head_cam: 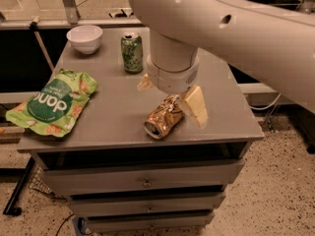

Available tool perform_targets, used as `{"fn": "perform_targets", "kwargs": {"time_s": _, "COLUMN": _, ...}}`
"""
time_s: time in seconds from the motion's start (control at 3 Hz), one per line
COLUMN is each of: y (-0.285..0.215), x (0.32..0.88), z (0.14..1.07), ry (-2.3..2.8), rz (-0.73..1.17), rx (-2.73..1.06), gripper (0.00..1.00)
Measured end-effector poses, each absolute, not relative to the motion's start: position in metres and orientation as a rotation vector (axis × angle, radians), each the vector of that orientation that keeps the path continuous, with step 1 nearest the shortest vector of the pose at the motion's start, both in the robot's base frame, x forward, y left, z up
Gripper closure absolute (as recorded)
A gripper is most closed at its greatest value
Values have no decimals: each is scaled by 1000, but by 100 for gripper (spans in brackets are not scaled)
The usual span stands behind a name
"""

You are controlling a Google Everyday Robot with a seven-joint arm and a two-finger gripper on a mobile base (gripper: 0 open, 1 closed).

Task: Place orange can upright

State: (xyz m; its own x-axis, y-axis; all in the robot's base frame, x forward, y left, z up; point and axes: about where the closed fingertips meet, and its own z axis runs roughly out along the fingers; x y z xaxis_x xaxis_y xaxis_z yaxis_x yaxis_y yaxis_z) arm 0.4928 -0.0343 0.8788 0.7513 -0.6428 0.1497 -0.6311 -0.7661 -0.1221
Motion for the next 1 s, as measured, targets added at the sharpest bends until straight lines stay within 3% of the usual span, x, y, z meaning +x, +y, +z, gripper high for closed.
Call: {"fn": "perform_targets", "kwargs": {"time_s": 1.0, "y": -21, "x": 489, "z": 845, "ry": 1077, "rz": -317, "rx": -2955, "gripper": 0}}
